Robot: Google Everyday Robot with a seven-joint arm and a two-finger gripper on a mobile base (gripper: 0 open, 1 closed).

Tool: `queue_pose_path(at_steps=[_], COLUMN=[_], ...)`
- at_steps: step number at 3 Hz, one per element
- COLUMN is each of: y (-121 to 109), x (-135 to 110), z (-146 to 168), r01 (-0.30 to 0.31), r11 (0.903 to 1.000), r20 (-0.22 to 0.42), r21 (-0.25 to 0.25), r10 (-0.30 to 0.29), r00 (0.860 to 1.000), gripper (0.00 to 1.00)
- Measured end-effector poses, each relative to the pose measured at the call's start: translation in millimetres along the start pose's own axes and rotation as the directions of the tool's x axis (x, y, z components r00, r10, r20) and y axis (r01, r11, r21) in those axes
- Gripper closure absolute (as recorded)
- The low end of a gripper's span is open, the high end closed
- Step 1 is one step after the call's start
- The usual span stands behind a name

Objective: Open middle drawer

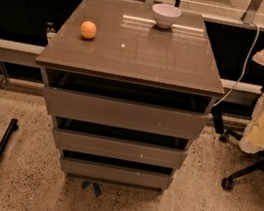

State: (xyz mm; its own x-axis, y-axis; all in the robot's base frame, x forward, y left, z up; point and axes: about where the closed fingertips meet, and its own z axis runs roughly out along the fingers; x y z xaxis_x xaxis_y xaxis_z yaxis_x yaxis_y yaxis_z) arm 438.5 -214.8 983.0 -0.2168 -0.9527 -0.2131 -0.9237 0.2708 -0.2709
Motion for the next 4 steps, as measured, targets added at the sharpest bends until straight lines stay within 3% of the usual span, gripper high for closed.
queue_pose_path(at_steps=[2, 4], y=[6, 19], x=[-4, -10], z=[13, 81], r01=[-0.018, -0.073], r11=[0.9997, 0.9973], r20=[0.032, 0.136], r21=[0.014, -0.004], r10=[0.017, 0.073], r00=[0.999, 0.988], gripper=[0.0, 0.0])
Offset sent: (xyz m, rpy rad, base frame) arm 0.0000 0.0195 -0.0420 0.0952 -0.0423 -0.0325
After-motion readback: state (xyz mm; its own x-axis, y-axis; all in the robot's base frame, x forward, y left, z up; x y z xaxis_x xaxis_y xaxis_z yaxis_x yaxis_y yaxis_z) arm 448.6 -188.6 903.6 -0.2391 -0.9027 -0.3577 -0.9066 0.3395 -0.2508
